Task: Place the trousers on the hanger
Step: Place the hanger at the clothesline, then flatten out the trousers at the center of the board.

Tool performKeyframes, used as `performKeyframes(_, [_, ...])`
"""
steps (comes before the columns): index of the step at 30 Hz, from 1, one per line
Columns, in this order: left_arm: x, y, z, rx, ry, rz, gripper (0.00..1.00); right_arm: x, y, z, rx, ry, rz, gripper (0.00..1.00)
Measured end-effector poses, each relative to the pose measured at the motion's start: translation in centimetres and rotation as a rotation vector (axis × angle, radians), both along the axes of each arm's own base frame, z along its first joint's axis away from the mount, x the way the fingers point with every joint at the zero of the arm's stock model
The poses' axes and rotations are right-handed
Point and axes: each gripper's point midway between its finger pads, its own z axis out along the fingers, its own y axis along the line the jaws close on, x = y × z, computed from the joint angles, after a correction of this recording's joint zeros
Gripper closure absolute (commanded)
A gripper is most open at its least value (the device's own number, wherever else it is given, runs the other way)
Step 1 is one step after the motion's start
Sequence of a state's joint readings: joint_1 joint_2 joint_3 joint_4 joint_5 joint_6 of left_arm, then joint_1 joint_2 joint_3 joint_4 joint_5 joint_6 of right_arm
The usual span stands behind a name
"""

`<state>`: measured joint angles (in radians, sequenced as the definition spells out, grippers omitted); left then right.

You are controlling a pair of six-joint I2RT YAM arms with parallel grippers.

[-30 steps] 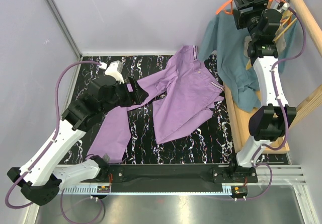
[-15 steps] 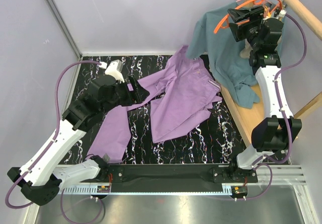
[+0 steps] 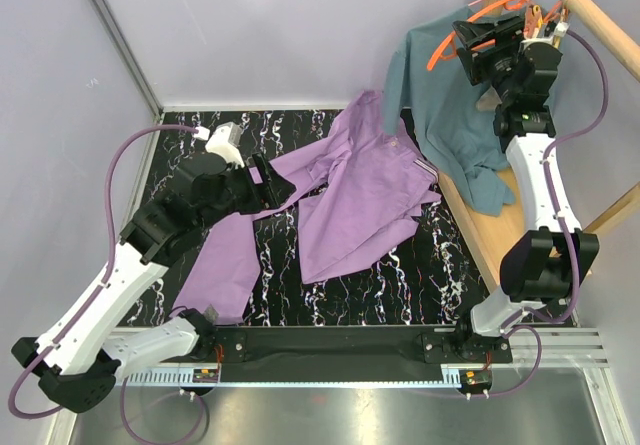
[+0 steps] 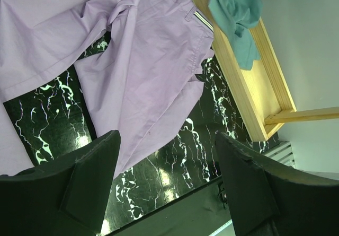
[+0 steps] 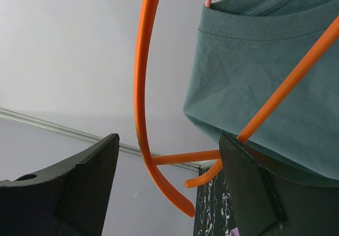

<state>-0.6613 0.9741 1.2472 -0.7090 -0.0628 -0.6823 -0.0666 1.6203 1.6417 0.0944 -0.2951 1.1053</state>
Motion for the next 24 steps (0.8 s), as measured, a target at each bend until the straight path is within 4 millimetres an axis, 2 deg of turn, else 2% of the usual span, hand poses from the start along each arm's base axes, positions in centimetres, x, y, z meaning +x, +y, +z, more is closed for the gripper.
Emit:
performKeyframes(6, [-0.1, 0.1, 0.2, -0.004, -0.005, 0.0, 0.23, 0.0, 0.0, 0.9, 0.033, -0.03, 0.001, 0.18])
performKeyframes(13, [-0.1, 0.0, 0.1, -0.004, -0.004, -0.001, 0.23, 0.3, -0.1, 1.5, 0.082, -0.049, 0.014, 0.1])
performKeyframes(16, [-0.1, 0.0, 0.1, -0.004, -0.003, -0.003, 0.23, 0.6, -0.3, 1.3, 0.1, -0.049, 0.012, 0.18])
performKeyframes(18, [-0.1, -0.1, 0.1, -0.005, -0.002, -0.006, 0.23, 0.8, -0.5, 1.1, 0.108, -0.041, 0.014, 0.33])
performKeyframes(20, [-0.1, -0.1, 0.1, -0.006, -0.002, -0.007, 0.23, 0.8, -0.4, 0.8, 0.119, -0.028, 0.019, 0.37])
performKeyframes(22, [-0.1, -0.1, 0.2, -0.006, -0.003, -0.007, 0.23, 0.7, -0.1, 0.7, 0.12, -0.019, 0.037, 0.48])
performKeyframes(24, [-0.1, -0.1, 0.2, -0.008, -0.005, -0.007, 0.23, 0.5, 0.3, 0.4, 0.121, -0.007, 0.061, 0.53])
